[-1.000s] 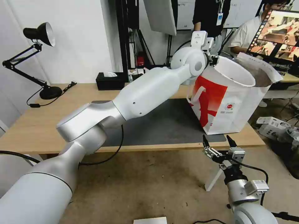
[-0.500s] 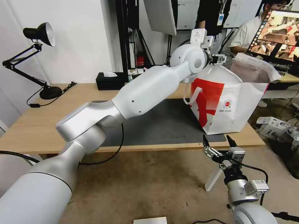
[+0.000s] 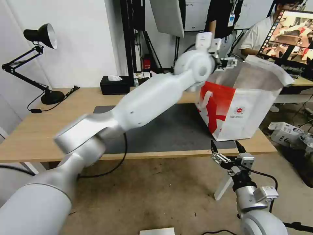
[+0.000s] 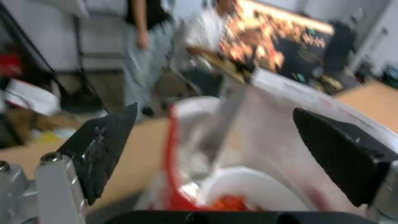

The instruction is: Pick up the trash from the table and place it into the takeout bag.

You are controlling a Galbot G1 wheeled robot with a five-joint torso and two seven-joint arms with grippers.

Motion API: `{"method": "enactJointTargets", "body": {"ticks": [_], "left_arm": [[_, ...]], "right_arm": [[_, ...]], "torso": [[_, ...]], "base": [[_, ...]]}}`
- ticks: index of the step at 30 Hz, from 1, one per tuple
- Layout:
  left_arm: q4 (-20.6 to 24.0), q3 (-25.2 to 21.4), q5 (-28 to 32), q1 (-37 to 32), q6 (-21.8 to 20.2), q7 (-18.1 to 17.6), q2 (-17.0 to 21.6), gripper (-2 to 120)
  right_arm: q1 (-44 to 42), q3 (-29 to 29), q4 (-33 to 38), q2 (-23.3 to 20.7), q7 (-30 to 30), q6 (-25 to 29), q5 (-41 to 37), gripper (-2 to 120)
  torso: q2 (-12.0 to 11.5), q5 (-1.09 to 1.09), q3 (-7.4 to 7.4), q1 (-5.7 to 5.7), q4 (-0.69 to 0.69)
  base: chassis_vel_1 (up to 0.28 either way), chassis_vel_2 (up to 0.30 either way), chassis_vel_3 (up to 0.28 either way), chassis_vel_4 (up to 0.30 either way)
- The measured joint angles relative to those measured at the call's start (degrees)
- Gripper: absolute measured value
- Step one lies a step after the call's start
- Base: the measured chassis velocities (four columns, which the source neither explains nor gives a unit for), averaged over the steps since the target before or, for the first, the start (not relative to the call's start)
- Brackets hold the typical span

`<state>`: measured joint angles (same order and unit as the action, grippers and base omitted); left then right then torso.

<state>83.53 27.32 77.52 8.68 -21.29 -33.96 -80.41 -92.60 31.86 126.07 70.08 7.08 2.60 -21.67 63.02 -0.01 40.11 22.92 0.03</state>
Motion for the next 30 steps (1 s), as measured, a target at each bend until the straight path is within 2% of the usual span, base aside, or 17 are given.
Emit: {"method": "enactJointTargets", "body": {"ticks": [1,4,5,8,9,13,14,16,17,18,20,21,24,25,28,29,30], "left_arm": [[0.0,0.0,0.0,0.0,0.0,0.0,0.0,100],[9.4,-3.3,-5.3,-6.4,4.0,-1.9,7.8,100],[9.4,-3.3,-5.3,-6.4,4.0,-1.9,7.8,100],[18.6,-8.3,-13.0,-16.4,7.1,-1.6,16.7,100],[18.6,-8.3,-13.0,-16.4,7.1,-1.6,16.7,100],[29.8,-21.4,-22.5,-35.1,9.4,3.0,30.1,100],[29.8,-21.4,-22.5,-35.1,9.4,3.0,30.1,100],[34.7,-30.5,-26.2,-47.7,10.2,4.8,35.4,100],[34.7,-30.5,-26.2,-47.7,10.2,4.8,35.4,100],[36.3,-33.8,-28.3,-52.6,11.0,5.2,36.7,100],[40.1,-44.0,-35.5,-67.4,12.4,7.9,36.1,100],[40.1,-44.0,-35.5,-67.4,12.4,7.9,36.1,100],[45.4,-54.5,-42.4,-84.7,14.4,10.8,30.0,100],[45.4,-54.5,-42.4,-84.7,14.4,10.8,30.0,100],[49.7,-60.2,-49.5,-98.3,17.3,15.0,21.1,100],[49.7,-60.2,-49.5,-98.3,17.3,15.0,21.1,100],[50.8,-61.0,-51.3,-101.3,17.9,16.0,18.8,100]], "right_arm": [[0.0,0.0,0.0,0.0,0.0,0.0,0.0,100],[0.6,0.2,-0.2,-0.7,0.1,-0.2,-0.9,100],[0.6,0.2,-0.2,-0.7,0.1,-0.2,-0.9,100],[0.9,0.6,-0.3,-1.7,0.3,-0.4,-1.4,100],[0.9,0.6,-0.3,-1.7,0.3,-0.4,-1.4,100],[1.6,0.8,-0.5,-2.8,0.6,-0.7,-1.6,100],[1.6,0.8,-0.5,-2.8,0.6,-0.7,-1.6,100],[2.0,0.9,-0.9,-2.7,0.8,-0.8,-1.5,100],[2.0,0.9,-0.9,-2.7,0.8,-0.8,-1.5,100],[2.0,1.0,-1.0,-2.5,0.8,-0.8,-1.4,100],[1.9,1.8,-0.9,-2.3,1.0,-0.8,-1.3,100],[1.9,1.8,-0.9,-2.3,1.0,-0.8,-1.3,100],[2.2,2.3,-0.9,-2.5,1.1,-1.0,-1.2,100],[2.2,2.3,-0.9,-2.5,1.1,-1.0,-1.2,100],[1.9,3.0,-0.3,-2.5,1.4,-1.4,-0.6,100],[1.9,3.0,-0.3,-2.5,1.4,-1.4,-0.6,100],[1.7,3.2,0.1,-2.4,1.5,-1.5,-0.2,100]], "torso": [[0.0,0.00,0.00,0.00,0.00],[0.0,-0.02,0.00,0.00,-0.02],[0.0,-0.02,0.00,0.00,-0.02],[0.0,-0.03,0.00,0.01,-0.04],[0.0,-0.03,0.00,0.01,-0.04],[0.0,-0.03,-0.01,0.00,0.00],[0.0,-0.03,-0.01,0.00,0.00],[0.0,-0.06,-0.01,-0.01,0.05],[0.0,-0.06,-0.01,-0.01,0.05],[0.0,0.02,-0.01,0.00,0.01],[0.0,-0.04,-0.01,-0.01,-0.04],[0.0,-0.04,-0.01,-0.01,-0.04],[0.0,-0.02,-0.01,-0.01,-0.01],[0.0,-0.02,-0.01,-0.01,-0.01],[0.0,0.00,-0.02,-0.02,-0.01],[0.0,0.00,-0.02,-0.02,-0.01],[0.0,0.01,-0.02,-0.02,-0.01]], "base": [[0.000,0.000,0.000,0.000],[0.000,0.000,0.000,0.000],[0.000,0.000,0.000,0.000],[0.000,0.000,0.000,0.000],[0.000,0.000,0.000,0.000],[0.000,0.000,0.000,0.000],[0.000,0.000,0.000,0.000],[0.000,0.000,0.000,0.000],[0.000,0.000,0.000,0.000],[0.000,0.000,0.000,0.000],[0.000,0.000,0.000,0.000],[0.000,0.000,0.000,0.000],[0.000,0.000,0.000,0.000],[0.000,0.000,0.000,0.000],[0.000,0.000,0.000,0.000],[0.000,0.000,0.000,0.000],[0.000,0.000,0.000,0.000]]}}
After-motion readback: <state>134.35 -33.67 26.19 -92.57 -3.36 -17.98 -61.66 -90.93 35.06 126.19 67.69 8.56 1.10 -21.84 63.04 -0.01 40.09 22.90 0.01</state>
